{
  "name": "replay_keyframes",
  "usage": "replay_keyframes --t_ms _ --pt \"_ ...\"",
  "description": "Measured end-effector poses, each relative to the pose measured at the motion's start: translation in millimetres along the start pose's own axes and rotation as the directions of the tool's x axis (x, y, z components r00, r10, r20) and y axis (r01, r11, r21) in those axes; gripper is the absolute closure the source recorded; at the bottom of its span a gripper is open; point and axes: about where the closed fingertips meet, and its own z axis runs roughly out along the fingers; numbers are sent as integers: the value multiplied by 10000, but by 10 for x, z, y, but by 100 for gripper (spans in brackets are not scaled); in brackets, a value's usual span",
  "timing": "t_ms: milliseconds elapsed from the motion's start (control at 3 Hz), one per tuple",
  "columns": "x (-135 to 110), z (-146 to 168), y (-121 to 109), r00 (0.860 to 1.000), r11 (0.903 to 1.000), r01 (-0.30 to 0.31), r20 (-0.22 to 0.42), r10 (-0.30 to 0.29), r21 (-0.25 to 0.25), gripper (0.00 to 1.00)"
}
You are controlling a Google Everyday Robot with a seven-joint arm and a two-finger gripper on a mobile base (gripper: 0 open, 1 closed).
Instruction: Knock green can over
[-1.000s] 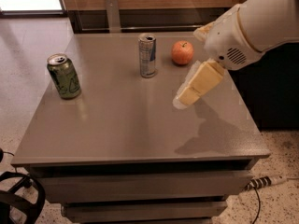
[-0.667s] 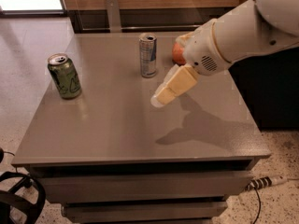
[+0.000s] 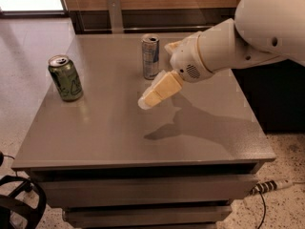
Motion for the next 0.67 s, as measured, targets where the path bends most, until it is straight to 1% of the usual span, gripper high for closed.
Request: replay_keyframes --t_ms 333,667 --pt "-132 346 109 9977 9987 198 664 -167 -465 0" --pt "-266 611 223 9916 9963 425 1249 -330 -743 0"
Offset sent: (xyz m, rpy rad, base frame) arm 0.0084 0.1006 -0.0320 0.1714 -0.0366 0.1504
